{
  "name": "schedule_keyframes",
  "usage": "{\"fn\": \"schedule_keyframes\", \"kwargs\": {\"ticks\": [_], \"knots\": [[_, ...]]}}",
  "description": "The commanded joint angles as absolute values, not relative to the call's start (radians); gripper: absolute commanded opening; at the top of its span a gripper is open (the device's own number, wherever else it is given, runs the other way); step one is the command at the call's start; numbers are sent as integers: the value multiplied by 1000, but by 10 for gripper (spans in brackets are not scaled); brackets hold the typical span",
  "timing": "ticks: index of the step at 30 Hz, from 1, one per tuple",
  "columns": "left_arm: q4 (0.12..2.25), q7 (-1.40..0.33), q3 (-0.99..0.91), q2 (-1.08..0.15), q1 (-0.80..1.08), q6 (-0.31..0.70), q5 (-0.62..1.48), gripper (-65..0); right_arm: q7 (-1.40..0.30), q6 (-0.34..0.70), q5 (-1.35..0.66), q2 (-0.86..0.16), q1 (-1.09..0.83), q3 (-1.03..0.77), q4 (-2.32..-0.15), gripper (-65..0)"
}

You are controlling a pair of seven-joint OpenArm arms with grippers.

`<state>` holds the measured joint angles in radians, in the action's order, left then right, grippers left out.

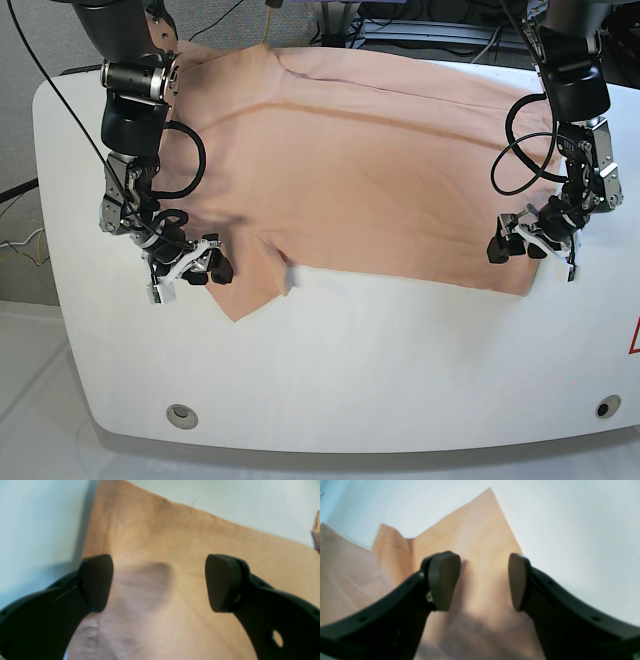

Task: Fold the T-shirt properly
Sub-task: 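Adjust both grippers around the hem edge, fingers straddling the fabric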

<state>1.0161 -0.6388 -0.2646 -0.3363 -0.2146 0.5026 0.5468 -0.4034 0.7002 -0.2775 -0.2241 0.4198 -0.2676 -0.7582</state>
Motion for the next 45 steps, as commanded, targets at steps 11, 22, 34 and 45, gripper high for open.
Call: {"fn": "schedule_keyframes", "kwargs": {"ticks": [11, 22, 34, 45], "knots": [[1016, -627, -253, -358, -241, 468, 551, -119, -410, 698, -258, -236, 459, -269, -785, -261], [1014, -634, -265, -356, -232, 494, 545, -327, -387, 698, -220, -236, 464, -272, -780, -208], [1036, -644, -250, -358, -233, 489, 549, -122, -404, 698, -254, -237, 462, -274, -691, -218], [1003, -642, -235, -364, -271, 463, 516, -61, -417, 697, -255, -240, 468, -278, -639, -239]]}}
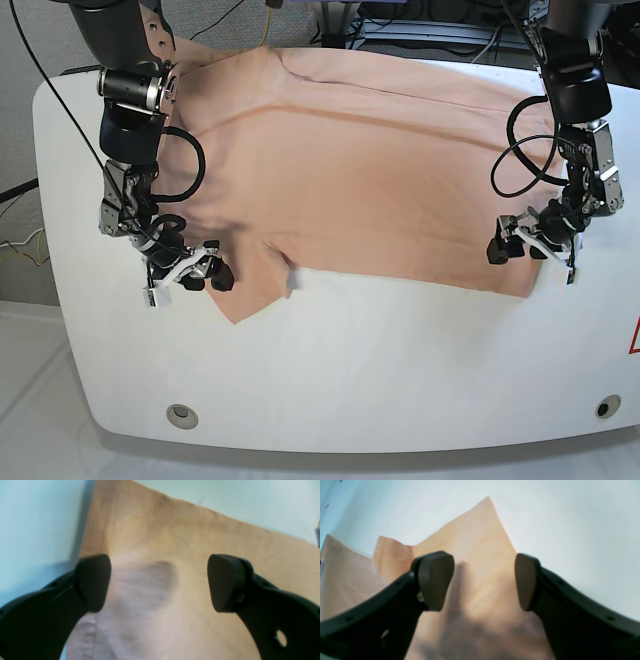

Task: Fold the T-shirt properly
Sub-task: 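Adjust both grippers around the hem edge, fingers straddling the fabric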

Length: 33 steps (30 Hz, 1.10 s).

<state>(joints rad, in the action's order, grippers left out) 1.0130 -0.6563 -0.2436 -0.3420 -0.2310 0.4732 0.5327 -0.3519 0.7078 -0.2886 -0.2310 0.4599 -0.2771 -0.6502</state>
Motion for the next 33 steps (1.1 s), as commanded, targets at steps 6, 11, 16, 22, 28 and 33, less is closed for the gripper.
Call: {"fn": "schedule_keyframes", "kwargs": {"ticks": [6, 11, 16, 22, 28, 33], "knots": [[961, -629, -218, -368, -290, 455, 480, -77, -424, 694, -253, -239, 467, -275, -639, -236], [921, -626, -228, -375, -301, 457, 469, -94, -419, 692, -249, -240, 469, -276, -648, -234], [881, -635, -239, -382, -307, 466, 463, -150, -426, 693, -245, -242, 469, -276, -659, -234], [910, -653, -228, -380, -284, 470, 441, -184, -471, 698, -270, -239, 458, -280, -667, -224], [928, -649, -226, -378, -267, 473, 427, -176, -484, 698, -292, -237, 449, -279, -674, -219], [947, -642, -227, -388, -258, 473, 448, -149, -475, 698, -287, -241, 456, -281, -668, -271]]}}
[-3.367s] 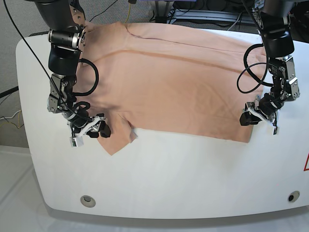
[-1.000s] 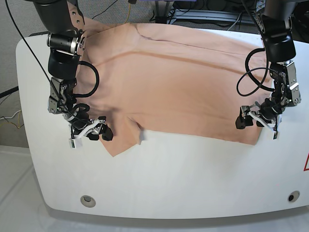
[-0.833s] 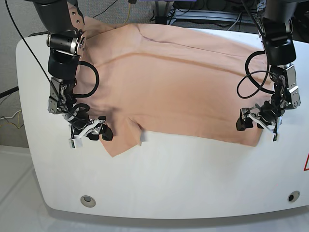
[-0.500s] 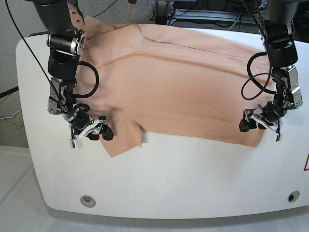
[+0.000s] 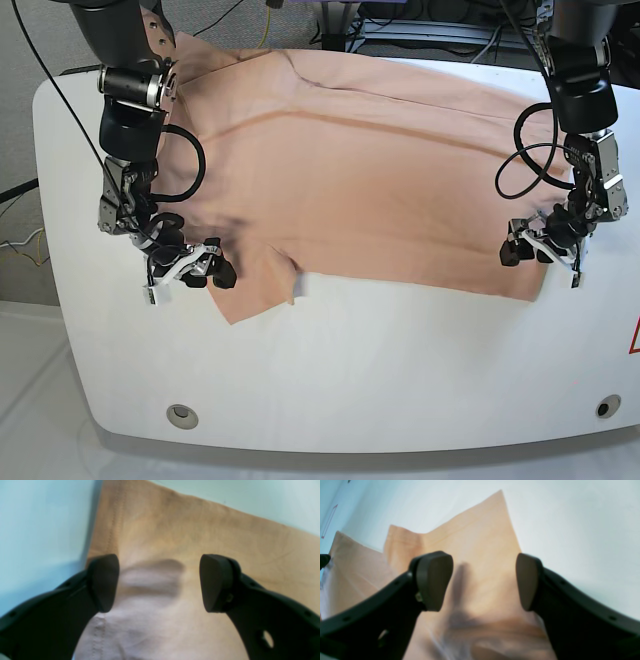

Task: Fold the T-shirt properly
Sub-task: 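Adjust both grippers around the hem edge, fingers straddling the fabric, then close both grippers on the hem corners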

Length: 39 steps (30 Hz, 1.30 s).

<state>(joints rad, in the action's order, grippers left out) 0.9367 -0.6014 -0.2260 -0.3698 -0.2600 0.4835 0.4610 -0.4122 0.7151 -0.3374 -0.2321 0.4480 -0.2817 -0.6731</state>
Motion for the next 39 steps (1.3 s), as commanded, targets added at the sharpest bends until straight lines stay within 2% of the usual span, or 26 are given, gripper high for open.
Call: {"fn": "schedule_keyframes", "kwargs": {"ticks": [1, 11, 13, 29, 31, 35, 37, 39], "knots": [[950, -640, -229, -390, -258, 472, 451, -141, -471, 698, -286, -241, 456, -281, -667, -295], [957, -598, -259, -414, -270, 466, 475, -69, -444, 698, -290, -228, 459, -282, -683, -623], [957, -594, -266, -420, -273, 465, 477, -63, -440, 698, -291, -225, 461, -284, -682, -650], [961, -576, -389, -449, -274, 477, 492, -42, -463, 698, -284, -193, 440, -284, -752, -649], [966, -583, -403, -454, -277, 480, 494, -52, -462, 698, -292, -199, 443, -282, -734, -570], [962, -586, -414, -456, -280, 479, 499, -62, -462, 698, -294, -204, 446, -281, -727, -460], [958, -586, -414, -459, -282, 480, 499, -65, -459, 698, -293, -206, 445, -283, -731, -410], [941, -587, -405, -459, -288, 480, 495, -66, -460, 698, -293, -206, 444, -282, -730, -396]]}}
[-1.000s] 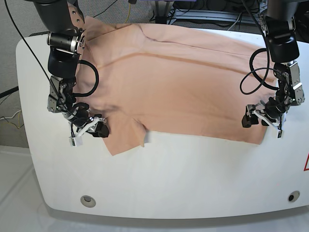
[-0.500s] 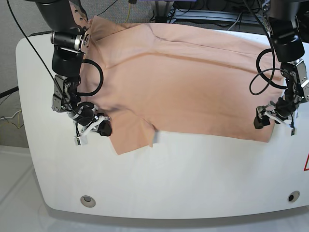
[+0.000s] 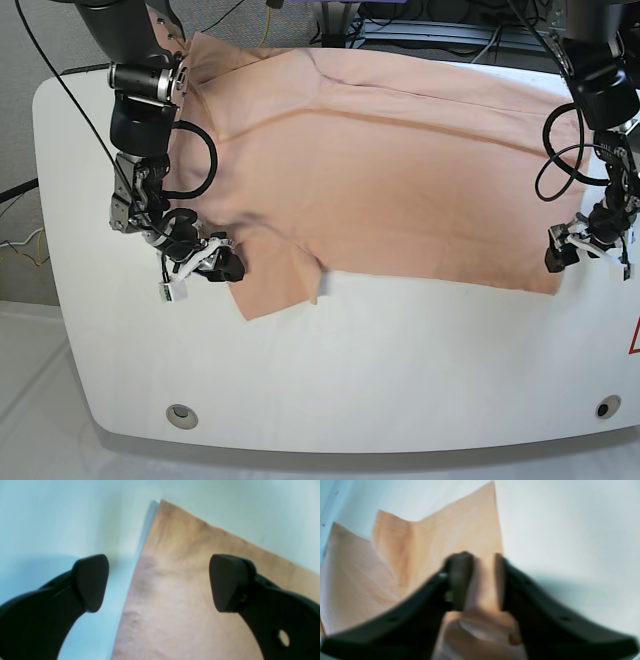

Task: Fold the T-shirt properly
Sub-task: 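Close both grippers on the hem corners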

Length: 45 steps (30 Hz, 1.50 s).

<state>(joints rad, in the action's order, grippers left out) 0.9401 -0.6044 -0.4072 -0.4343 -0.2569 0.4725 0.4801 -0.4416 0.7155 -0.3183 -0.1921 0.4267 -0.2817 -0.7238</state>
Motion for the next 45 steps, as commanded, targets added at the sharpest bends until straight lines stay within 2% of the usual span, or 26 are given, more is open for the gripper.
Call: {"fn": "schedule_keyframes", "kwargs": {"ticks": [1, 4, 6, 8, 10, 16, 22, 24, 26, 28, 30, 34, 45], "knots": [[898, -575, -387, -459, -298, 482, 486, -62, -457, 698, -296, -204, 446, -282, -726, -416], [827, -554, -358, -458, -315, 482, 465, -57, -456, 698, -300, -202, 448, -282, -719, -476], [803, -550, -343, -461, -316, 483, 453, -57, -456, 698, -294, -203, 448, -278, -715, -553], [803, -551, -341, -461, -311, 481, 457, -58, -457, 698, -293, -202, 451, -279, -714, -604], [803, -551, -339, -458, -307, 479, 462, -61, -460, 698, -292, -201, 451, -280, -716, -636], [835, -567, -354, -454, -296, 477, 477, -86, -456, 698, -303, -200, 443, -280, -729, -648], [843, -575, -354, -450, -294, 471, 477, -231, -455, 698, -303, -199, 441, -279, -730, -625], [839, -573, -342, -447, -295, 466, 475, -286, -454, 698, -306, -199, 439, -278, -734, -581], [844, -569, -340, -448, -295, 468, 477, -245, -455, 698, -306, -198, 440, -280, -733, -544], [850, -563, -335, -448, -295, 473, 475, -102, -455, 698, -308, -197, 439, -278, -732, -506], [853, -561, -331, -450, -298, 472, 473, -69, -455, 698, -311, -197, 440, -280, -732, -480], [849, -538, -317, -457, -302, 475, 479, -31, -457, 698, -305, -197, 434, -275, -733, -443], [830, -519, -324, -456, -311, 476, 476, -12, -475, 698, -306, -194, 428, -277, -734, -473]]}}
